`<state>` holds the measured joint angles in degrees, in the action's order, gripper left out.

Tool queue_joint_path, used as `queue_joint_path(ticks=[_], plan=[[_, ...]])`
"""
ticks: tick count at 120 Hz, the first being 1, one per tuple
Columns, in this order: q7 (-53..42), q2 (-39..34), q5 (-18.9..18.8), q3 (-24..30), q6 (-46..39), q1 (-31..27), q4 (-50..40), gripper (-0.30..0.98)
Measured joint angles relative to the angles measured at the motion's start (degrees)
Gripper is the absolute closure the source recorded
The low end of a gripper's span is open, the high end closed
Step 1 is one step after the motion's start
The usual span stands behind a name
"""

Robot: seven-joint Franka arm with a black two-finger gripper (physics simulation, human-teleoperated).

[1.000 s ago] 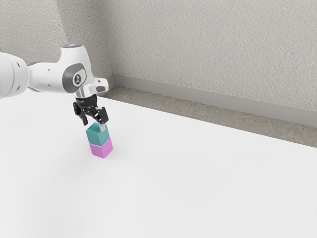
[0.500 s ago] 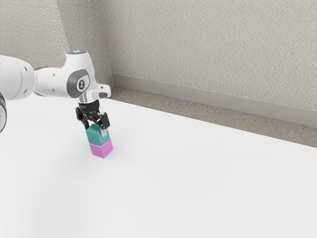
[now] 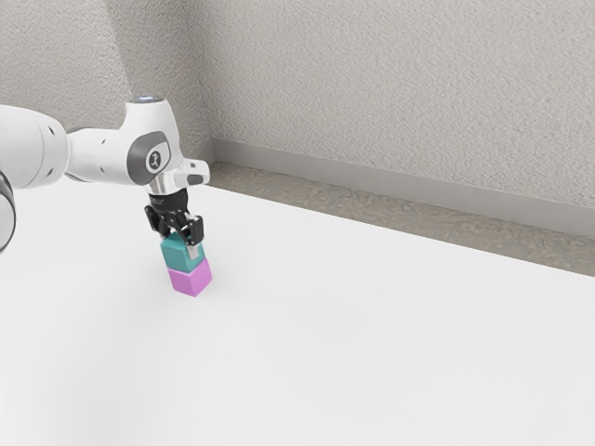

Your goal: Pick up the blue block with one arm, and put the blue block on the table with one arm

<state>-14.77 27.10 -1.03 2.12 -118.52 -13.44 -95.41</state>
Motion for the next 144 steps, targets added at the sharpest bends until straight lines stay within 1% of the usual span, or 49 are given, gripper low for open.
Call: queue_joint_path(ticks=[9,20,42,51,68,101,121,134,144], plan=[[0.07,-0.75,-0.09,0.21,-0.03,0.04,0.01,0.32],[0.2,-1.93,-0.25,0.36,-0.02,0.71,-0.05,0.33],[0.47,-2.66,-0.35,0.47,0.01,5.66,-0.06,0.34],[0.59,-2.16,-0.21,0.49,-0.09,7.46,-0.07,0.33],[0.78,-0.76,0.0,0.45,-0.4,8.85,-0.07,0.33],[1.04,1.97,0.2,0.42,-0.8,9.63,0.89,0.32],[0.94,2.25,0.69,0.43,-0.78,9.71,1.24,0.17],[1.12,2.06,0.95,0.43,-0.74,9.65,1.25,0.1],[1.26,-1.33,0.91,0.43,-0.58,9.36,1.12,0.07]])
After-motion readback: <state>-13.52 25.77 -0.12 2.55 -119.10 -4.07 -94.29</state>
